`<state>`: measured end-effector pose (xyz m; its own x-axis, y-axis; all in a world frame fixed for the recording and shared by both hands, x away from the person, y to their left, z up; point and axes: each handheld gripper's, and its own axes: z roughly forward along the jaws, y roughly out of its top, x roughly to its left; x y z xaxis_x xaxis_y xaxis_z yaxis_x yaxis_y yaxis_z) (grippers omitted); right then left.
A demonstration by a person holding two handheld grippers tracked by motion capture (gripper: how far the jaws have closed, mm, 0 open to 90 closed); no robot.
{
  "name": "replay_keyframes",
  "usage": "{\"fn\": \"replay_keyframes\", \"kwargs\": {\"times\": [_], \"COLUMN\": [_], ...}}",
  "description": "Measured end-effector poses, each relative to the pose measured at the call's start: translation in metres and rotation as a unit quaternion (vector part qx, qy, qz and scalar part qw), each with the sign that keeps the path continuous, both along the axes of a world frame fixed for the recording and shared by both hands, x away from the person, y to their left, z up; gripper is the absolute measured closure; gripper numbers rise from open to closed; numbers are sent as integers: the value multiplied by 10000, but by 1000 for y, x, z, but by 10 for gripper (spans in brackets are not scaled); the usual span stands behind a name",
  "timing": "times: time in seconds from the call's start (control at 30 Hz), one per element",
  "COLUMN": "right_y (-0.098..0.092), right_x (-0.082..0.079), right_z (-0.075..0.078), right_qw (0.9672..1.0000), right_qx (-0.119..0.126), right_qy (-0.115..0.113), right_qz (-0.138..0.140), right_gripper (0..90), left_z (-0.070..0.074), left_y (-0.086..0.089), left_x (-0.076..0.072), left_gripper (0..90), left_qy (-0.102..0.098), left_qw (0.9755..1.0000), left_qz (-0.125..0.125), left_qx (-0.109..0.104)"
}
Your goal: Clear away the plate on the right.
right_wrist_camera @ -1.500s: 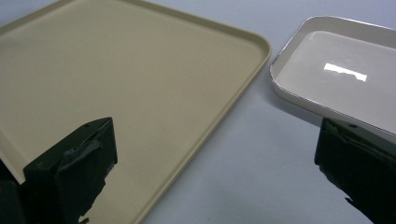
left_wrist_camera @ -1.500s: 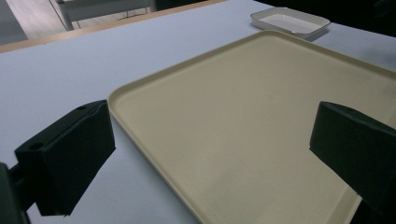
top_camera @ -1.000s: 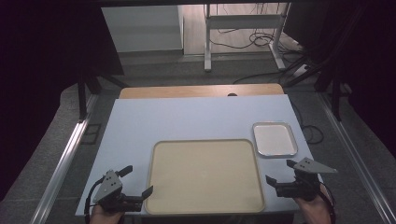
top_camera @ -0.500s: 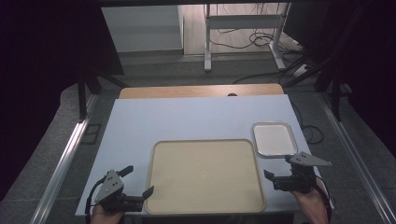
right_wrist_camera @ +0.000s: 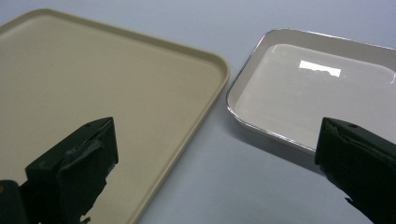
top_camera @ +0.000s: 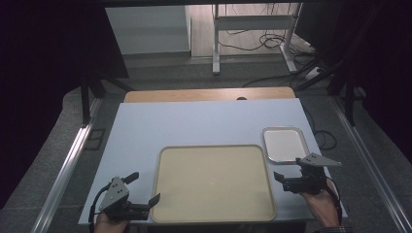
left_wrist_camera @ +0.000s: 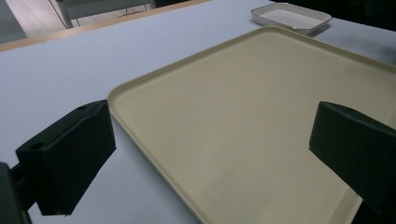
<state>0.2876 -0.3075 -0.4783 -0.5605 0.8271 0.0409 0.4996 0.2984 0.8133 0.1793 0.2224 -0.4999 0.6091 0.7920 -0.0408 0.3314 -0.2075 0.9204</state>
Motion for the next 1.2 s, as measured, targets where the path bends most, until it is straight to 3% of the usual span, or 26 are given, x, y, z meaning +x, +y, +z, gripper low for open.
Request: {"fn": "replay_keyframes", "kwargs": {"times": [0.3,0.63,0.77,0.93,1.2], "right_y": [-1,-3,-6,-9,-14], "right_x": [14,28,34,41,56], "right_z": [2,1,3,3,0], "right_qw": [9999,9994,9991,9991,9979], "right_qx": [72,68,182,124,37], "right_qy": [13,185,166,121,253], "right_qz": [-137,-269,-338,-396,-589], "right_gripper": [0,0,15,36,60], "left_z": [0,0,0,0,0], "left_y": [1,2,2,2,3], "left_x": [0,-1,-1,-1,0], "left_gripper": [0,0,0,0,0], "left_qy": [-6,-18,-20,-17,-9], "left_qw": [10000,9999,9999,9999,9999], "left_qz": [12,124,115,107,106], "left_qx": [-41,-105,-100,-104,-127]}}
